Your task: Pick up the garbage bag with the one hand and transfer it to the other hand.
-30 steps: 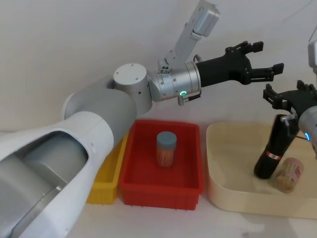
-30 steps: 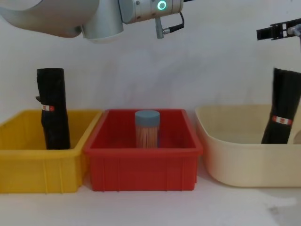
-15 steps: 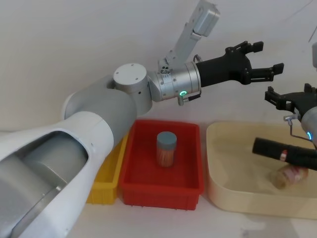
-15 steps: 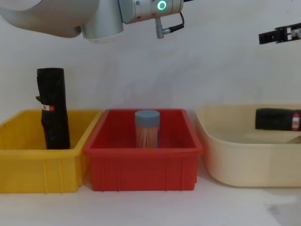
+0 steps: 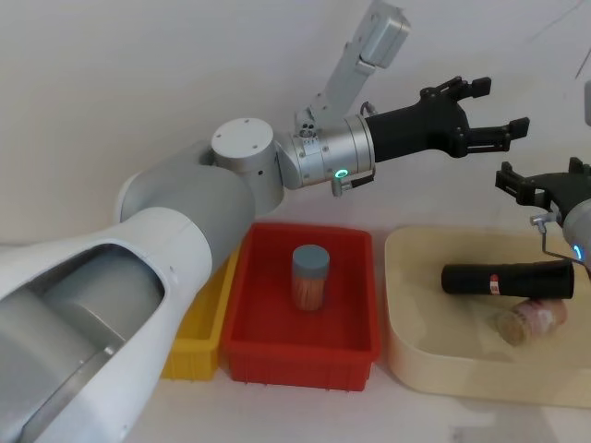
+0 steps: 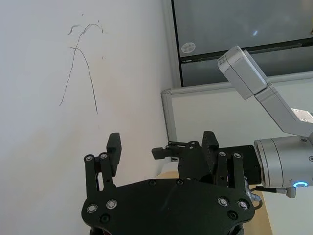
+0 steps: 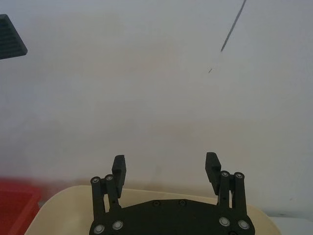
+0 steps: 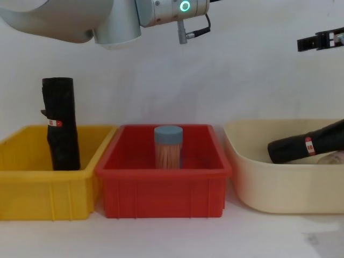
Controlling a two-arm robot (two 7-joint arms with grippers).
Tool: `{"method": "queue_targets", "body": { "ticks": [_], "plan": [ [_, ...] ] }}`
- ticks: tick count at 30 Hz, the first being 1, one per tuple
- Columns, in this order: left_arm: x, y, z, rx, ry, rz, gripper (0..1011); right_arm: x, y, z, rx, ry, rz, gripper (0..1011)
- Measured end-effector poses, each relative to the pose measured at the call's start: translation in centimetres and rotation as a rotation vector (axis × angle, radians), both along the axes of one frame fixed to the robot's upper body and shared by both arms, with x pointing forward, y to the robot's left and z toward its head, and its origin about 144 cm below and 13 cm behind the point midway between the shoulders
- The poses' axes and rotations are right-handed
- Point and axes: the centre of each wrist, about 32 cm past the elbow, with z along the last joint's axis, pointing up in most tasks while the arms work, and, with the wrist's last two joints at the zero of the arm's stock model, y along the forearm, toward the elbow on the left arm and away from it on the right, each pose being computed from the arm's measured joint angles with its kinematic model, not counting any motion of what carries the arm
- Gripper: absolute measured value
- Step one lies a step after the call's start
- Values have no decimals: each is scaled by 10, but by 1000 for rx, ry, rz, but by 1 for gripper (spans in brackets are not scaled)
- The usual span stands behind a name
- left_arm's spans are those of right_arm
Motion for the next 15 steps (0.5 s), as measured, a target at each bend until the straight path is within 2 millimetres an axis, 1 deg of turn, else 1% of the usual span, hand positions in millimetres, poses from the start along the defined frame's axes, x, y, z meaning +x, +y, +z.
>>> {"method": "queue_targets", "body": {
  "ticks": [15],
  "plan": [
    [0,0,0,0,0,0,1001,0,0,0,2,3,-4,1001]
  ]
}}
